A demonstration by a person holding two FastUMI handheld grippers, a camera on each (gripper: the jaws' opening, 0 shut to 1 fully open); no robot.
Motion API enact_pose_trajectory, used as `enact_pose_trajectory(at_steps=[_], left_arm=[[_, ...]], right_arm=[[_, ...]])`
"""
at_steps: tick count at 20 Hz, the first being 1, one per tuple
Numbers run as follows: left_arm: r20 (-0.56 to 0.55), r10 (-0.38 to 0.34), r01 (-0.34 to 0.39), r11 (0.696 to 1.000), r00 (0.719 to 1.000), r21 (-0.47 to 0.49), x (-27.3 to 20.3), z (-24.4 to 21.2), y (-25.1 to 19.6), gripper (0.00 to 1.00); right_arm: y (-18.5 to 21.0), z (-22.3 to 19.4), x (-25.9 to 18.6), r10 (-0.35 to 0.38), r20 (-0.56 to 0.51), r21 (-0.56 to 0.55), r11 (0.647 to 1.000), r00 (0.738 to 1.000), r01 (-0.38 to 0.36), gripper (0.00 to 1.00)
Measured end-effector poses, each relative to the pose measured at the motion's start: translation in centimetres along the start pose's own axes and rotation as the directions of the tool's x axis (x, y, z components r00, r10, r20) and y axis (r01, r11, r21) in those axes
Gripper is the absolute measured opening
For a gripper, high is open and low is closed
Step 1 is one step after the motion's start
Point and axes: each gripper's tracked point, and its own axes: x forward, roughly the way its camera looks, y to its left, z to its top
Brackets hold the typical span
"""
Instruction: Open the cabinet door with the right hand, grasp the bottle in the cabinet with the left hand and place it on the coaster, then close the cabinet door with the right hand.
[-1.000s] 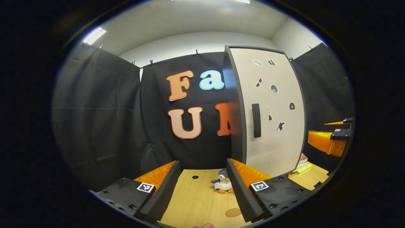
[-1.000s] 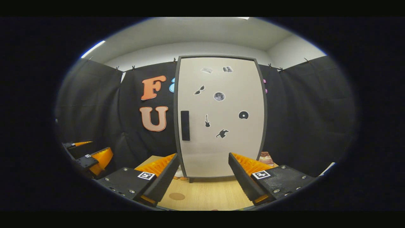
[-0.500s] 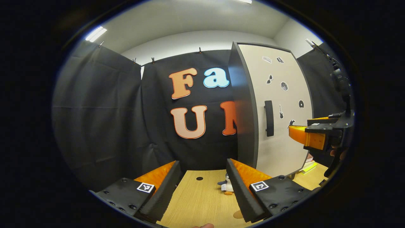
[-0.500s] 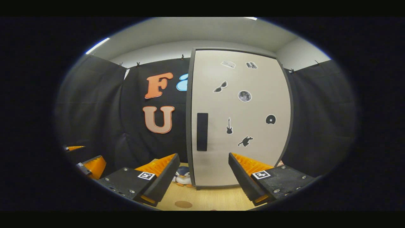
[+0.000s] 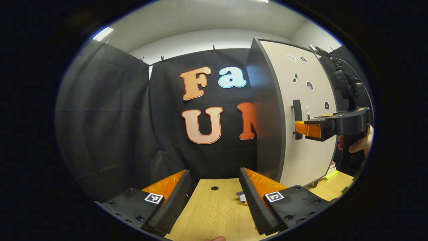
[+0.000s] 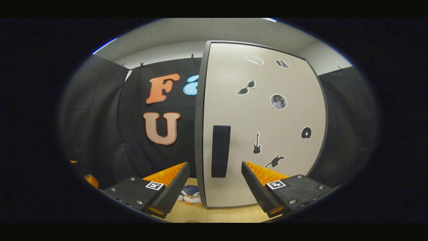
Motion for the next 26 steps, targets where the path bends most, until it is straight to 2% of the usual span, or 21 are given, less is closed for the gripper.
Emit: enact_pose_trajectory(at_steps=[7, 9, 11, 12, 13, 14, 16, 26], left_arm=[[-0.021, 0.014, -0.014, 1.0, 1.0, -0.005, 2.0, -1.2, 1.8, 0.95], [-0.022, 0.021, -0.021, 1.0, 1.0, -0.009, 2.2, -1.4, 2.3, 0.95], [-0.028, 0.023, -0.023, 1.0, 0.999, -0.008, 2.4, -1.6, 2.5, 0.95], [-0.028, 0.025, -0.026, 1.0, 0.999, -0.008, 2.5, -1.7, 2.5, 0.95], [-0.031, 0.025, -0.025, 1.0, 0.999, -0.01, 2.6, -1.7, 2.6, 0.95], [-0.033, 0.022, -0.022, 1.0, 0.999, -0.015, 2.7, -1.7, 2.4, 0.95], [-0.036, 0.019, -0.019, 1.0, 0.999, -0.018, 2.7, -1.9, 2.2, 0.95], [-0.024, 0.001, -0.001, 1.0, 1.0, -0.011, 3.1, -1.2, 0.7, 0.94]], right_arm=[[-0.4, -0.1, 4.1, -0.03, -0.01, 0.008, 1.0, 0.999, 0.03, 0.95], [-0.5, 0.0, 4.9, -0.032, -0.008, 0.019, 0.999, 0.999, 0.033, 0.89], [-0.6, -0.1, 5.4, -0.037, -0.008, 0.018, 0.999, 0.999, 0.037, 0.78], [-0.7, -0.2, 5.5, -0.042, -0.013, 0.019, 0.999, 0.999, 0.042, 0.68], [-0.9, -0.3, 5.5, -0.045, -0.017, 0.018, 0.999, 0.999, 0.046, 0.63], [-0.8, -0.4, 5.7, -0.037, -0.018, 0.02, 0.999, 0.999, 0.037, 0.51], [-0.7, -0.5, 5.5, -0.036, -0.018, 0.014, 0.999, 0.999, 0.036, 0.37], [-0.7, -0.5, 3.6, -0.007, -0.025, 0.053, 0.999, 1.0, 0.008, 0.25]])
